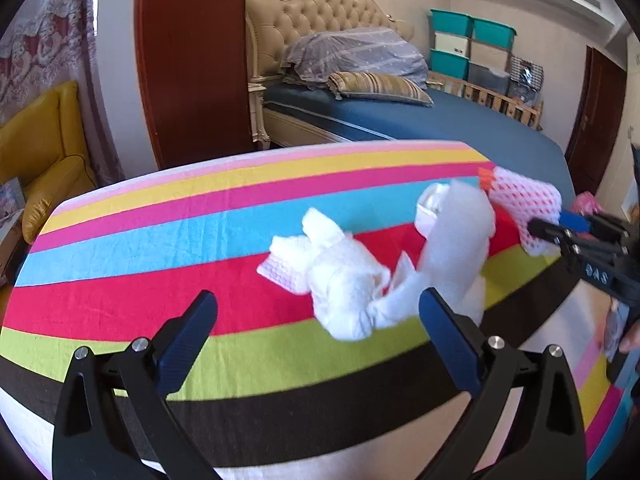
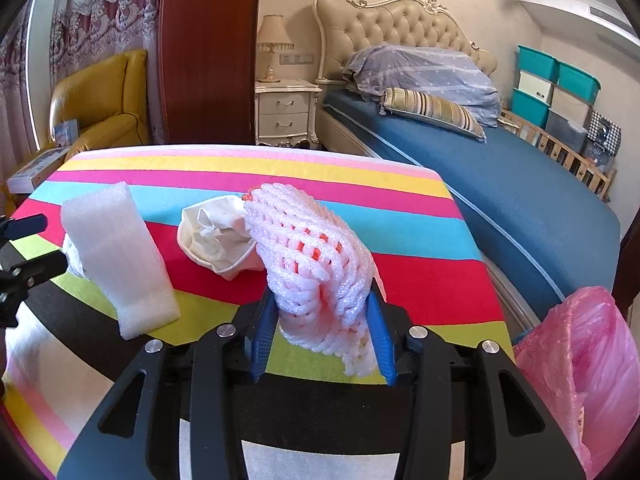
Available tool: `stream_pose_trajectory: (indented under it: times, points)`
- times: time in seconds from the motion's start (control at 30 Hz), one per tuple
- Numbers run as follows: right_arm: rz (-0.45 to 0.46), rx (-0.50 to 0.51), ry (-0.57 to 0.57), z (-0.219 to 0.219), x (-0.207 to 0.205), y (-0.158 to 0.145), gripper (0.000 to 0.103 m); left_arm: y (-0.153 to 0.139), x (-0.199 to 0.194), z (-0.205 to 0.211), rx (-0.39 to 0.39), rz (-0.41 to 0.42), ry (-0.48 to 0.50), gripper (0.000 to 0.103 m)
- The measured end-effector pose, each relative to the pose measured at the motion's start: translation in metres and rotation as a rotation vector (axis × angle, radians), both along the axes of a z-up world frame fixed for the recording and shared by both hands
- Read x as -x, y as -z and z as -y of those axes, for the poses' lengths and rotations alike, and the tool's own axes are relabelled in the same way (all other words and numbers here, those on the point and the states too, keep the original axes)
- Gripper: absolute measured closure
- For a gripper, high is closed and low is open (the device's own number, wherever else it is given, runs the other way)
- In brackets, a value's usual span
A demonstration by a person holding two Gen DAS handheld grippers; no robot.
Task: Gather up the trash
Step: 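Grasp the pink foam fruit net with the right gripper, then grasp the crumpled white tissue with the left gripper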
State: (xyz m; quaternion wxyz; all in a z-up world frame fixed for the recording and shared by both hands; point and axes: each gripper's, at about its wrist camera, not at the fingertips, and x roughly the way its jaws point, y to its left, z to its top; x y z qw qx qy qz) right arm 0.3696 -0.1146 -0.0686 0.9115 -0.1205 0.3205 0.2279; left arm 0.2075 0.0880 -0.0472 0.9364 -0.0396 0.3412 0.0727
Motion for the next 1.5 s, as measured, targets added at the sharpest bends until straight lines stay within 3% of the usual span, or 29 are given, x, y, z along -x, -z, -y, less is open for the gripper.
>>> stream_pose_trajectory:
  times: [0.1,0.2,0.23,0.33,0.47,0.9,1.07,1.5]
  points:
    - [-0.004,-0.022,0.002,0.004,0.0,-0.001,0.062,-0.003,-0.008,-0.002,0.003,0.0,-0.013,0.006]
    - [-0.008,-0.029,0.001,0.004,0.001,-0.001,0.062,0.002,-0.022,0.001,0.013,-0.024,-0.005,0.014]
    - [-0.007,-0.029,0.0,0.004,0.002,-0.001,0.062,0.005,-0.025,0.002,0.006,-0.037,-0.006,0.02]
    - [0.002,-0.019,-0.006,0.002,0.005,-0.001,0.062,0.013,-0.029,0.006,0.031,-0.071,0.034,0.052]
    - [0.002,0.005,-0.011,-0.002,0.005,0.001,0.062,0.011,-0.023,0.003,0.068,-0.046,0.035,0.064]
    - [0.013,0.019,0.039,-0.003,0.005,-0.001,0.062,0.002,-0.007,-0.005,0.087,0.062,-0.027,0.07]
    - [-0.005,-0.065,0.087,0.013,0.008,-0.007,0.062,-0.008,0.019,0.003,0.088,0.123,-0.036,0.07]
    - [0.016,-0.212,0.076,0.028,0.119,-0.024,0.062,-0.012,0.088,0.044,0.036,0.181,0.034,0.07]
